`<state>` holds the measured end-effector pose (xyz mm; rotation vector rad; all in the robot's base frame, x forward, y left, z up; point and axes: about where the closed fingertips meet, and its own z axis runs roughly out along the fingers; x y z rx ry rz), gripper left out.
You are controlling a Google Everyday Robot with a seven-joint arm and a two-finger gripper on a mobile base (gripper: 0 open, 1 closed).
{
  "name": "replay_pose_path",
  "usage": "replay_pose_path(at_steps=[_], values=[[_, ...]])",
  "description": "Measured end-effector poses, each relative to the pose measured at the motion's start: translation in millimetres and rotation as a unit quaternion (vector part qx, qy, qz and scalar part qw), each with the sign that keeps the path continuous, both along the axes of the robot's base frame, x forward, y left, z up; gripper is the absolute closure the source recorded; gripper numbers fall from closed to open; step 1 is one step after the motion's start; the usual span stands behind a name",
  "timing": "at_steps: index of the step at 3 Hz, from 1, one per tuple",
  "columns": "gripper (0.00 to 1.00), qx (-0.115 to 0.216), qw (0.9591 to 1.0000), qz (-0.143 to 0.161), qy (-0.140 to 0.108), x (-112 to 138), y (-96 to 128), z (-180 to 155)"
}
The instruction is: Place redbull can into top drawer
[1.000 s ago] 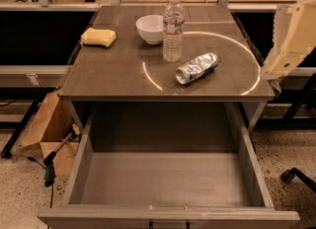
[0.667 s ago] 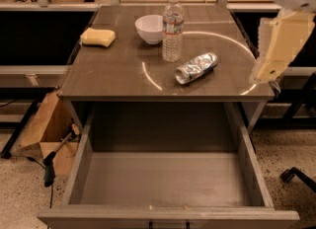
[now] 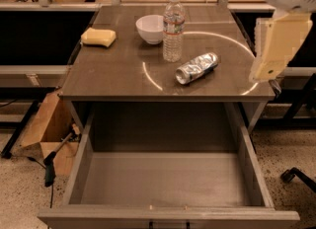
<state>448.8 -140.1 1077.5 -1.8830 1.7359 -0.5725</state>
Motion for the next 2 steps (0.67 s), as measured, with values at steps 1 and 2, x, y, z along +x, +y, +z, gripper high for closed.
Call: replay_pose_path(at_steps=[1, 2], values=[[0.00, -0.004, 1.0000, -0.002, -0.002, 0.9, 0.1, 6.2], [0.00, -0.016, 0.9998, -0.006, -0.007, 13.2, -3.3, 22.1]])
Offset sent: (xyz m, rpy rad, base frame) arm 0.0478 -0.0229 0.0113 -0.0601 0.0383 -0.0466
